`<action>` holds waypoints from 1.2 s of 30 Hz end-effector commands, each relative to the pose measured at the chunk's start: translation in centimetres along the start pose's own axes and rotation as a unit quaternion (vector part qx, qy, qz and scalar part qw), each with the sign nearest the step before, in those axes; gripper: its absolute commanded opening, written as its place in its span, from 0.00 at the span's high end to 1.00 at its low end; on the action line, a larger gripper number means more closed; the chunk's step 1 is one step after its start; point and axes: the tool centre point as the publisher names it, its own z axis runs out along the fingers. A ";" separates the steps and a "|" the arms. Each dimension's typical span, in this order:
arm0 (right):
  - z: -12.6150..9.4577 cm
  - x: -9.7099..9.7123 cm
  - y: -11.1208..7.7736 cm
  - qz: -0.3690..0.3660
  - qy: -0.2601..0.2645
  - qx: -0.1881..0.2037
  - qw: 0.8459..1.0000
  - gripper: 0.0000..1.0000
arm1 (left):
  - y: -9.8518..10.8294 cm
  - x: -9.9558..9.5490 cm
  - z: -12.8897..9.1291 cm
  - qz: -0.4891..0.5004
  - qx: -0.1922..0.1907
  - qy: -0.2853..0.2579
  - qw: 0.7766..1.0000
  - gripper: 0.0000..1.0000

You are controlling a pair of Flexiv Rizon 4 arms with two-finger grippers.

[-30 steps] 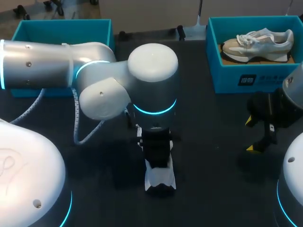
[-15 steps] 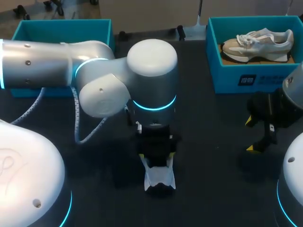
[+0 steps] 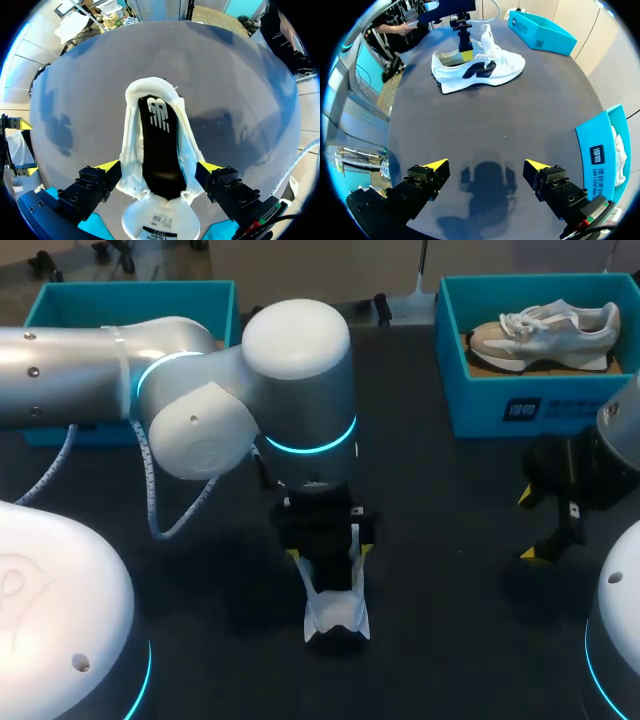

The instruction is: Take the shoe out of the shoebox, open the shoe tongue, remove and reinsert the insole, then place the shoe into the shoebox

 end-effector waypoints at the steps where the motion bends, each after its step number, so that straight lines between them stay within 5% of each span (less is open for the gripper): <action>1: 0.1 0.1 0.0 0.000 -0.001 0.002 1.000 0.00 | 0.6 0.8 -0.4 0.001 0.003 -0.008 1.000 0.00; 36: 0.1 0.1 0.0 0.000 -0.001 0.002 1.000 0.00 | 6.8 2.7 -3.4 0.016 -0.008 -0.053 0.998 0.00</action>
